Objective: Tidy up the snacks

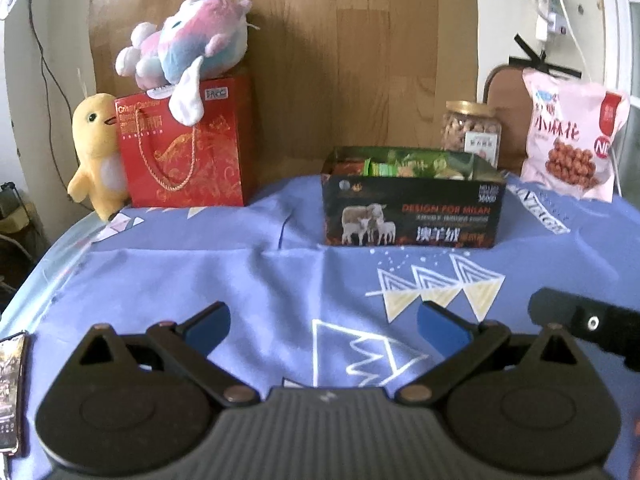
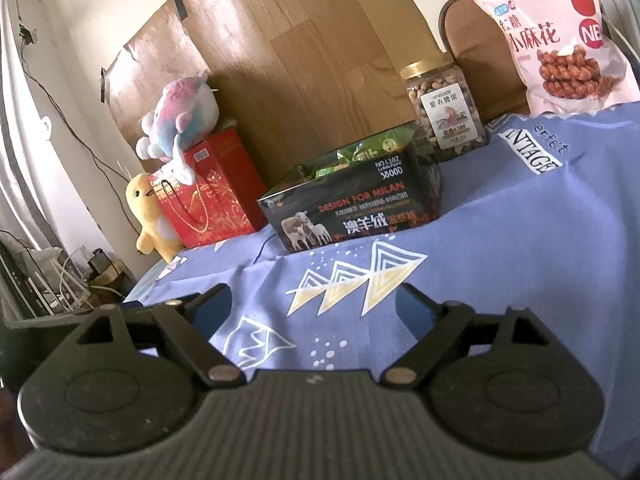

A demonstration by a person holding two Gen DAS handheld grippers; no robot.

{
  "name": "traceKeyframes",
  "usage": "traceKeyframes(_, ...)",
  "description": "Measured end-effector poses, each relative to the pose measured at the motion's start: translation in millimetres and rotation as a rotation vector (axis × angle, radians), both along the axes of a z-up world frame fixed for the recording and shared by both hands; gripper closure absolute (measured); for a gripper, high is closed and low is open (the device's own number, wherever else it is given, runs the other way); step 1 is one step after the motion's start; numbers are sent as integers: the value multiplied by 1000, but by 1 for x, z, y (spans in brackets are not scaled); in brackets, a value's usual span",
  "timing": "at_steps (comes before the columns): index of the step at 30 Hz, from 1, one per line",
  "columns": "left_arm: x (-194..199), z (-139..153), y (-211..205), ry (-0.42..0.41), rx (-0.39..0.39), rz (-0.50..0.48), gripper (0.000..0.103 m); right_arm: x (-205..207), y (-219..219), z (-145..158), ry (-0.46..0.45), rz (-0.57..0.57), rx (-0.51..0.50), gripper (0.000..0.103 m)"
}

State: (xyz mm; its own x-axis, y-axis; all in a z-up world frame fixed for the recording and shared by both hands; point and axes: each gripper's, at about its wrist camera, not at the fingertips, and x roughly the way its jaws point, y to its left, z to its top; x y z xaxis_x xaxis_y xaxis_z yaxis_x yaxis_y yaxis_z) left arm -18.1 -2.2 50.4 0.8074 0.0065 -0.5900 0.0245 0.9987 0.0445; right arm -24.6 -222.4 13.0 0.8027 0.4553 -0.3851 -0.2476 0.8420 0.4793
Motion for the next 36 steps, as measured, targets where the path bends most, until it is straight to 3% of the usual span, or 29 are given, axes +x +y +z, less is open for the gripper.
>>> traceKeyframes(13,-3,5,-6,-41,52,10,0,-3,-1,1,-4,1,4,12)
traceKeyframes(36,-2,-2,-8,31,88,6,0,-7,-2,1,-2,-8,11,12)
